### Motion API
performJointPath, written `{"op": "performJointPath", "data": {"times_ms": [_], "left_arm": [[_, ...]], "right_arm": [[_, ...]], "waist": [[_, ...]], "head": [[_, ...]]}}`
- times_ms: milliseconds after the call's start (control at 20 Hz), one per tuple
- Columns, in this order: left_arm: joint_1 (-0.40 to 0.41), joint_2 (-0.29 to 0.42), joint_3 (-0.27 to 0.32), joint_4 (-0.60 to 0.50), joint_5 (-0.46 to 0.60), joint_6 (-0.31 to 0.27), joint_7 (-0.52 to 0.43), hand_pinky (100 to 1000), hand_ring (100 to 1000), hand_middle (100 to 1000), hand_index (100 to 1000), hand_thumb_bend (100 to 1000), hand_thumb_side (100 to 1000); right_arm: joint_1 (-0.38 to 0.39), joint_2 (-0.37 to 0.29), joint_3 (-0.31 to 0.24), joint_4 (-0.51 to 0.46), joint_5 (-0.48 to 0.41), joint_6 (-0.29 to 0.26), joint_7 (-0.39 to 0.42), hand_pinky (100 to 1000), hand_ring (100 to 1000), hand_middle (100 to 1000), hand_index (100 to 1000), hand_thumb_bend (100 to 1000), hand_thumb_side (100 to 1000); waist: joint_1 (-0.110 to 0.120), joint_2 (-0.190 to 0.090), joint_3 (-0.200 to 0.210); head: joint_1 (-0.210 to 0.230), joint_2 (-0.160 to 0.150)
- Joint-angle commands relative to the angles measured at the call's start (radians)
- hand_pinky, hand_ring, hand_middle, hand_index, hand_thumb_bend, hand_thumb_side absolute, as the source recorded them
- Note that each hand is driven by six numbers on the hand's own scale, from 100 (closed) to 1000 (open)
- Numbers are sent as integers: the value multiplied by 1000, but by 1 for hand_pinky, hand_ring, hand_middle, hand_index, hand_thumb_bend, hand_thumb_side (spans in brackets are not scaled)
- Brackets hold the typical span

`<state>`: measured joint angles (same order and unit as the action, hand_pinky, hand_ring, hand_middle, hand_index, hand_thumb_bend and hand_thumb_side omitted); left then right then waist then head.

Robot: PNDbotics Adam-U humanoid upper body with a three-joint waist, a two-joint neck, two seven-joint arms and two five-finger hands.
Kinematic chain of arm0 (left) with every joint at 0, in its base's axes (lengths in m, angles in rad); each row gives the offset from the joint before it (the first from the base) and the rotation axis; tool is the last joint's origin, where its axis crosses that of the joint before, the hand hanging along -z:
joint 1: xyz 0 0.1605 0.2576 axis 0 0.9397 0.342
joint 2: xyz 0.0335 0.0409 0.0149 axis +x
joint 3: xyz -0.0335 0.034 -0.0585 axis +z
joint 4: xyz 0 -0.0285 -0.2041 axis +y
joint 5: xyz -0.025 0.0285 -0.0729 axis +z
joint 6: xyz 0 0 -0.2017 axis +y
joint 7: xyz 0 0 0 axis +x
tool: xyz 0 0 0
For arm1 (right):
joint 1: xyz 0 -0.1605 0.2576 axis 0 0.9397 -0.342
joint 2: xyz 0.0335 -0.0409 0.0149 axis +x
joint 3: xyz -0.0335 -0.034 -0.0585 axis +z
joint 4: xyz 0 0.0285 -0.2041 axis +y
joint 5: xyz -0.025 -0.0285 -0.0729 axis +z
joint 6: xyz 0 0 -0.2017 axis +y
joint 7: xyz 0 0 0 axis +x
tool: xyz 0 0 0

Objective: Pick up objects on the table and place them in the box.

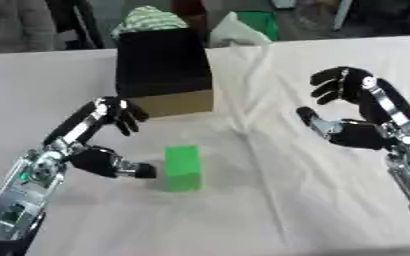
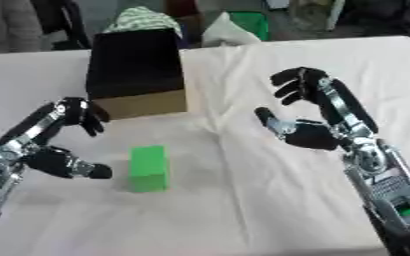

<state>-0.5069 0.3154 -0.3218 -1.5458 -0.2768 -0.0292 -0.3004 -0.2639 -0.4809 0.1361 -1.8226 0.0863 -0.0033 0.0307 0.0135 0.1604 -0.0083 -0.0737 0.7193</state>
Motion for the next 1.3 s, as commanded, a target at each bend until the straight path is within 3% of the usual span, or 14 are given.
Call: {"op": "performJointPath", "data": {"times_ms": [50, 450, 850, 1300], "left_arm": [[-24, -4, -23, 17, -22, -12, -13, 565, 585, 599, 689, 971, 404], [-33, -32, -69, 82, -72, -37, -32, 568, 585, 598, 687, 961, 399], [-46, -69, -75, 139, -189, -69, 31, 576, 590, 597, 685, 939, 379], [-54, -92, -82, 190, -246, -102, 57, 574, 571, 545, 632, 841, 320]], "right_arm": [[-12, -13, -6, -11, -2, 0, 2, 616, 652, 663, 738, 385, 174], [-13, -10, -4, -10, -4, 0, 2, 616, 652, 663, 738, 380, 180], [-13, -8, -4, -8, -5, 0, 3, 616, 651, 663, 738, 378, 183], [-13, -5, -3, -7, -6, 0, 3, 616, 651, 661, 737, 376, 185]], "waist": [[0, -16, -3], [2, -17, -6], [1, -19, -9], [1, -18, -11]], "head": [[0, -6], [-3, -9], [-4, -11], [-4, -11]]}}
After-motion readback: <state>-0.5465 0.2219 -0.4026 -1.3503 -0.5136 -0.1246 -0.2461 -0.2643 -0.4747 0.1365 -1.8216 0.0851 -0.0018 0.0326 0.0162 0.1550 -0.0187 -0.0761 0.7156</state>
